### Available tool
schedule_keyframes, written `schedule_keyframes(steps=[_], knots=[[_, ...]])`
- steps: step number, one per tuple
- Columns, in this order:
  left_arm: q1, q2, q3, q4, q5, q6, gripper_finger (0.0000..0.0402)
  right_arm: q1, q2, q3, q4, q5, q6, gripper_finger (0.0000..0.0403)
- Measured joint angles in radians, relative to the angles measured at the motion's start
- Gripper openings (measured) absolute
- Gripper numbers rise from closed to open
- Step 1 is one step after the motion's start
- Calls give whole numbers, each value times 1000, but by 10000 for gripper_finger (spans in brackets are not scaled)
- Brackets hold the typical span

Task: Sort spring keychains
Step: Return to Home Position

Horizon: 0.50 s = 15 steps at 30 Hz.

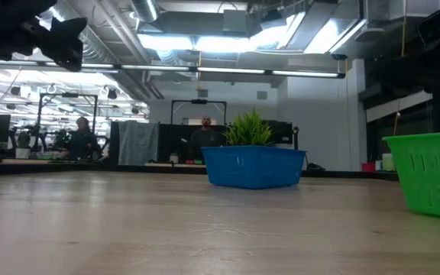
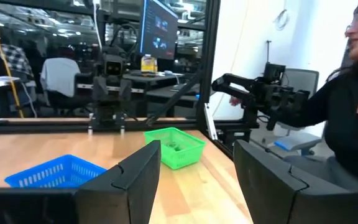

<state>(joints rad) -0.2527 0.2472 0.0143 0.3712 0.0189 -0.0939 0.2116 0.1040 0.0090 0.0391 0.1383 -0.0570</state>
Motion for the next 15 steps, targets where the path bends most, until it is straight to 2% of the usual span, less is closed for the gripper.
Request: schedule_keyframes(steps=[5,9,15], knots=[[19,-122,0,-131,-11,6,198,0,0,0,0,0,0,136],[21,-204,0,-258,-88,-32,198,0,0,0,0,0,0,136],[21,-247,2,-365,-103,-28,198,0,0,0,0,0,0,136]])
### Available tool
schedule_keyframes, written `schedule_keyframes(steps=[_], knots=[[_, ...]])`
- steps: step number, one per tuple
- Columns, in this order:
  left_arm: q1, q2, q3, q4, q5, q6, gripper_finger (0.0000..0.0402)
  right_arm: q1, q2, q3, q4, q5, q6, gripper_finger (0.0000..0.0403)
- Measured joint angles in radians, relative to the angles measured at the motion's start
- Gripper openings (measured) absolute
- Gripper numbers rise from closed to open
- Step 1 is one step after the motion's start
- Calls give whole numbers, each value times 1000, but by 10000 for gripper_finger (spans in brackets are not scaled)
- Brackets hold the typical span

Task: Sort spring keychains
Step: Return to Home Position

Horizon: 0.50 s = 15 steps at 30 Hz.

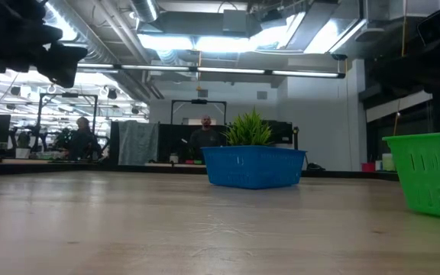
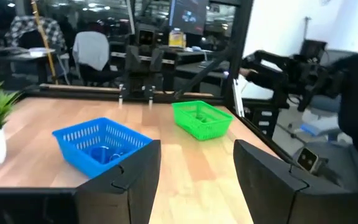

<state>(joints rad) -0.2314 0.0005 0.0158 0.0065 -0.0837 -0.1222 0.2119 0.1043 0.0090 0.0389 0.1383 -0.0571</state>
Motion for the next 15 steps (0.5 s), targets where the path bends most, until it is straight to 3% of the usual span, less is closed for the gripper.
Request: schedule_keyframes(steps=[5,15], knots=[[-1,8,0,-11,74,47,198,0,0,0,0,0,0,136],[0,8,0,-10,40,4,198,0,0,0,0,0,0,136]])
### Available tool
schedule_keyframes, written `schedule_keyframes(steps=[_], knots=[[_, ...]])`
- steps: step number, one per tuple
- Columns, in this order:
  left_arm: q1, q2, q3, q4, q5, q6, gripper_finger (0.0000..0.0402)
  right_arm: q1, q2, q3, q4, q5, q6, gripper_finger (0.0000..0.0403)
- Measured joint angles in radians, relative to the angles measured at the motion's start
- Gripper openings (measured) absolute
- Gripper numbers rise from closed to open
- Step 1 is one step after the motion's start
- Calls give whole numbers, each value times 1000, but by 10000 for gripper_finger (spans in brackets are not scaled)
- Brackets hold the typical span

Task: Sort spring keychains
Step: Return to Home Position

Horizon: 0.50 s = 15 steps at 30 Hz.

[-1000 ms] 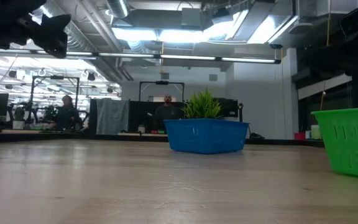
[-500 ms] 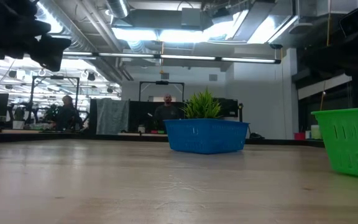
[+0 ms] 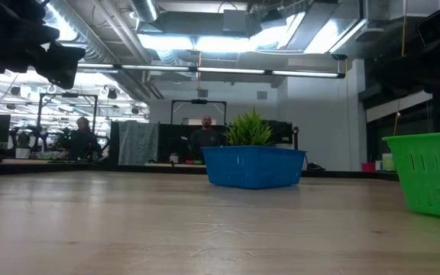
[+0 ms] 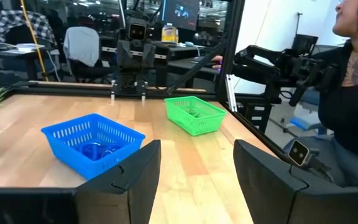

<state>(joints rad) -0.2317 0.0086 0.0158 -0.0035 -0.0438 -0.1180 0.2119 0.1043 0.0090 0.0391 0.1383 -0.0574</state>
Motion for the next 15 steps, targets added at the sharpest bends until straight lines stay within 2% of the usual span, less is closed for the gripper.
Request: schedule_keyframes(steps=[15], knots=[[0,0,0,3,-16,0,198,0,0,0,0,0,0,136]])
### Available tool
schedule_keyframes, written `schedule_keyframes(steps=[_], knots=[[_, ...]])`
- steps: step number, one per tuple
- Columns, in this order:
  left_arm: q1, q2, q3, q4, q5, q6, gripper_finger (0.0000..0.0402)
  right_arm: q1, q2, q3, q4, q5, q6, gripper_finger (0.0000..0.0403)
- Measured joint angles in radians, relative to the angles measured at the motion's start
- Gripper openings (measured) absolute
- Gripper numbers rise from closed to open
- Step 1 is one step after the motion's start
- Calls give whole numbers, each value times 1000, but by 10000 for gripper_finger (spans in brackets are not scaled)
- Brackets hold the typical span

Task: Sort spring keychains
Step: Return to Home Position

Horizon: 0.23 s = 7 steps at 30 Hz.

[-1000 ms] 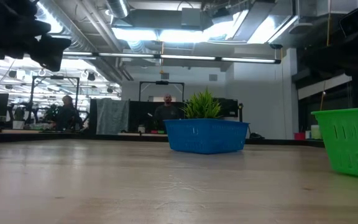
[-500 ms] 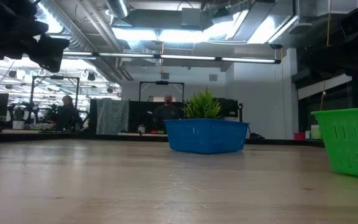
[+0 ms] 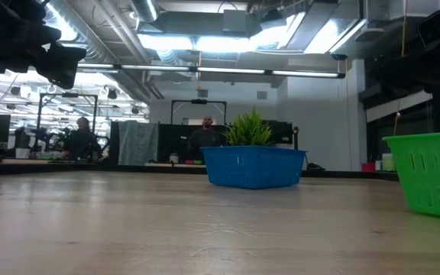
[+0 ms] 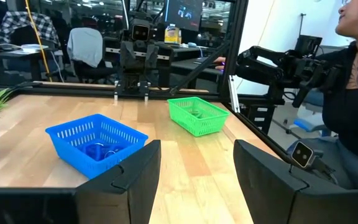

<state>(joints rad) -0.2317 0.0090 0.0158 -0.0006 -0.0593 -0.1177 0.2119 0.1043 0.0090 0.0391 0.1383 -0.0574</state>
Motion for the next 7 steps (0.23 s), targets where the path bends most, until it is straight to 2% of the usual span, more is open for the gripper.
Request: schedule_keyframes(steps=[7], knots=[[0,0,0,0,-3,0,198,0,0,0,0,0,0,136]])
